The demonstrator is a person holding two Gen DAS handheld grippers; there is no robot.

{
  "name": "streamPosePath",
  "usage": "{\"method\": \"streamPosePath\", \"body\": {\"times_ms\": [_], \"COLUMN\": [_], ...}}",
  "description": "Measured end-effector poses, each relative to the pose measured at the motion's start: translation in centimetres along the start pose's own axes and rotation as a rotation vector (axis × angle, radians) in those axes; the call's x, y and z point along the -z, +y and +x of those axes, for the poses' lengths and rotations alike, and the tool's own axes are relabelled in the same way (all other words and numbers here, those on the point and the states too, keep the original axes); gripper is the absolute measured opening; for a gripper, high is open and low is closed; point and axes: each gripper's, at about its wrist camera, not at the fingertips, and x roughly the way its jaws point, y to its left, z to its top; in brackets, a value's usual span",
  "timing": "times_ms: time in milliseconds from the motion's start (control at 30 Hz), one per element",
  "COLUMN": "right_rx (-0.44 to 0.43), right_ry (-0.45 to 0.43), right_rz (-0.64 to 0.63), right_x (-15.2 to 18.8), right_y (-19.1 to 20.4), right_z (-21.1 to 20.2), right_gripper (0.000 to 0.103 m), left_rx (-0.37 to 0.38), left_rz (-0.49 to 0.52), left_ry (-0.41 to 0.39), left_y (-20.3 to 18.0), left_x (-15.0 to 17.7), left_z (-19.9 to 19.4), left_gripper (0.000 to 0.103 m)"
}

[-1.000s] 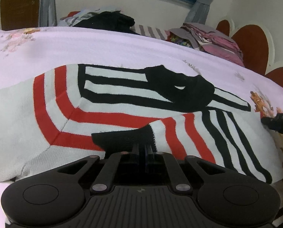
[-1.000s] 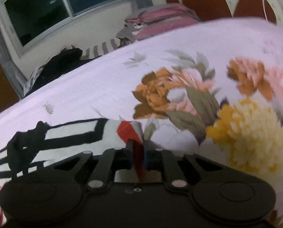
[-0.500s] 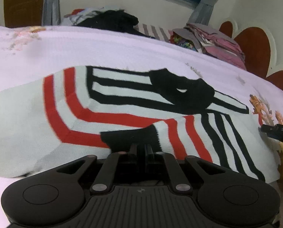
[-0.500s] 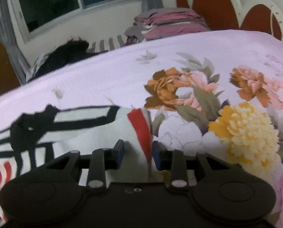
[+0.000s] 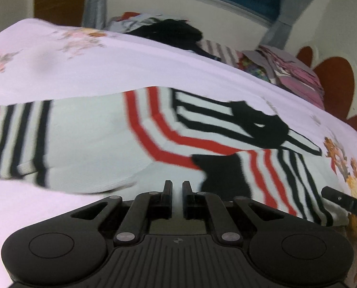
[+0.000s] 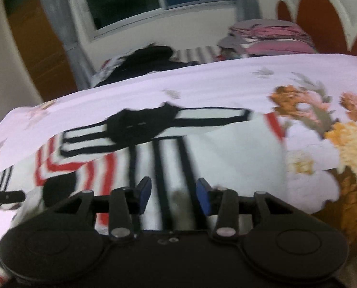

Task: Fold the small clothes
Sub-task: 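Lift the sleeve with the left gripper, fold it across the body, release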

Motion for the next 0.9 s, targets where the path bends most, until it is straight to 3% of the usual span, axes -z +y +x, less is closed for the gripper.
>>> {"method": "streamPosePath", "body": {"times_ms": [400,433,500,533,633,900], "right_rx": [-0.084,-0.09,-0.099,-0.101,-0.106,-0.098], "right_ry": [0.041,0.042,0.047,0.049,0.045,0.054], "right_rz": [-0.085,-0.092,-0.104,-0.11,-0.124,-0.138], "right_x": [0.9,0.9,1.0,0.9,0.8,0.5], "right_y": [7.7,8.2,9.4,9.9,11.2,13.7], "right_z": [1.6,1.8,2.2,2.3,2.8,4.6], "right_gripper": [0.046,0.048,0.05,0.053,0.055,0.056], "left_rx": [-0.096,-0.108,-0.133,-0.152,-0.164,-0.206], "left_rz": [-0.101,-0.11,-0.137,-0.149,-0.139,-0.289], "left_ry": [-0.013,-0.011,-0.023,-0.054,-0.084,-0.067], "left_y": [6.9,7.4,8.4,9.0,10.4,17.7], "left_x": [0.5,0.4,0.5,0.5,0.3,0.1], "left_z": [-2.2,-2.3,-2.7,-3.1,-3.7,-2.8], "left_gripper": [0.009,0.017,0.08,0.085,0.085,0.084]}}
